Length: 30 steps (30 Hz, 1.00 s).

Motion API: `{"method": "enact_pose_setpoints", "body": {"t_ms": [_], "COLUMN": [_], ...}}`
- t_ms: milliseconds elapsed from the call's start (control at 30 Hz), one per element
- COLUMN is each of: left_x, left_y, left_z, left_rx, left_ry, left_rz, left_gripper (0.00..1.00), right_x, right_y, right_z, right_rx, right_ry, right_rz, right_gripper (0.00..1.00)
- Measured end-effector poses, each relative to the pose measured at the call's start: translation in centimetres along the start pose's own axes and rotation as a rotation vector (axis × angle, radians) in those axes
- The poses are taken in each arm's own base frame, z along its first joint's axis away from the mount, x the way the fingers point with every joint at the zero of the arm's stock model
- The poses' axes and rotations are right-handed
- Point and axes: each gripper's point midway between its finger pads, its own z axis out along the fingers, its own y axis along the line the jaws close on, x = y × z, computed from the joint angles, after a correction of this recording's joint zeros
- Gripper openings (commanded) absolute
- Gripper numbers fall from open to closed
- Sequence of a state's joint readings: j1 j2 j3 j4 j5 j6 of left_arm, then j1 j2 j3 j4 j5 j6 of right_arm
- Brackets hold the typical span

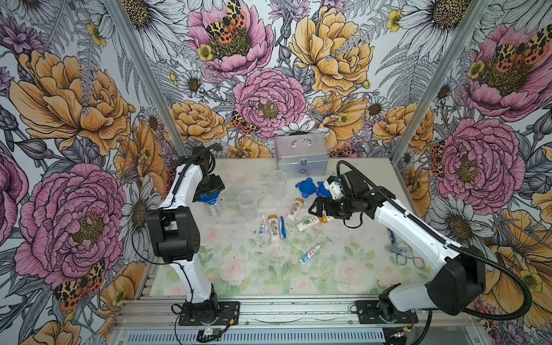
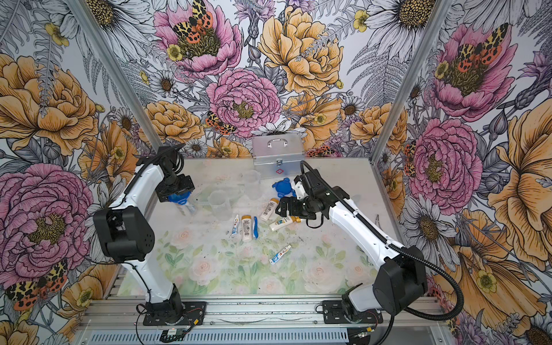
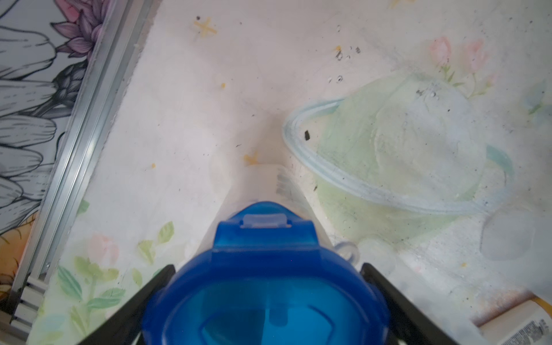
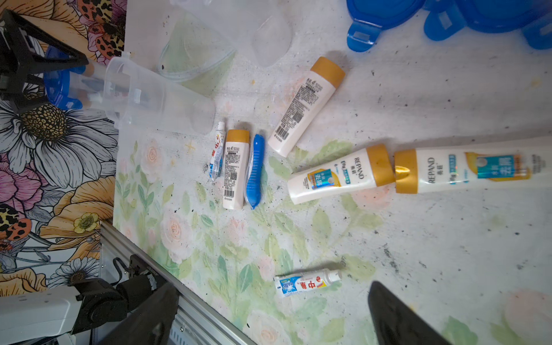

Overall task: Pack away toiletry kits
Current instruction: Place the container at the center of the board.

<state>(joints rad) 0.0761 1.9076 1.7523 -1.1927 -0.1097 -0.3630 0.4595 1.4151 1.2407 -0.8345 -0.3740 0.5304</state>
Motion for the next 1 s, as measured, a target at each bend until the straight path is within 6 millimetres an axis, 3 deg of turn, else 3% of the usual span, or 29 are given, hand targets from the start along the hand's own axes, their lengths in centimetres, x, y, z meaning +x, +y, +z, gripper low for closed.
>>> {"method": "enact_pose_setpoints", "body": {"t_ms": [100,300,333,700,1000], "left_x": [-1.8,-3.0,-3.0,-2.7,-3.5], "left_y": [-1.1,-1.9,-2.0,-1.5,-0.4], "left_z": [1.5,1.8,1.8,1.1,-3.2], "left_rx": [0.012,0.029,0.028,0.021,0.010], "left_ry": [-0.007,-0.011,-0.011,0.000,-0.104], "left_rz": [0.021,0.046,0.049,0.076,0.108], "left_gripper": [0.66,0.97,0.98,0.99,0.99], "right_x": [0.1,0.6,0.5,0.0,-0.7], "right_y": [-0.3,-0.7,-0.7,-1.3,-0.7], "right_z": [-0.3,-1.5,-1.6,-0.7,-1.1], "right_rx": [0.015,0.044,0.047,0.077,0.077], "right_ry": [-0.011,-0.038,-0.044,-0.029,-0.042], "right_rz": [0.008,0.017,0.016,0.020,0.004], "right_gripper": [0.99,0.99,0.99,0.99,0.99]}}
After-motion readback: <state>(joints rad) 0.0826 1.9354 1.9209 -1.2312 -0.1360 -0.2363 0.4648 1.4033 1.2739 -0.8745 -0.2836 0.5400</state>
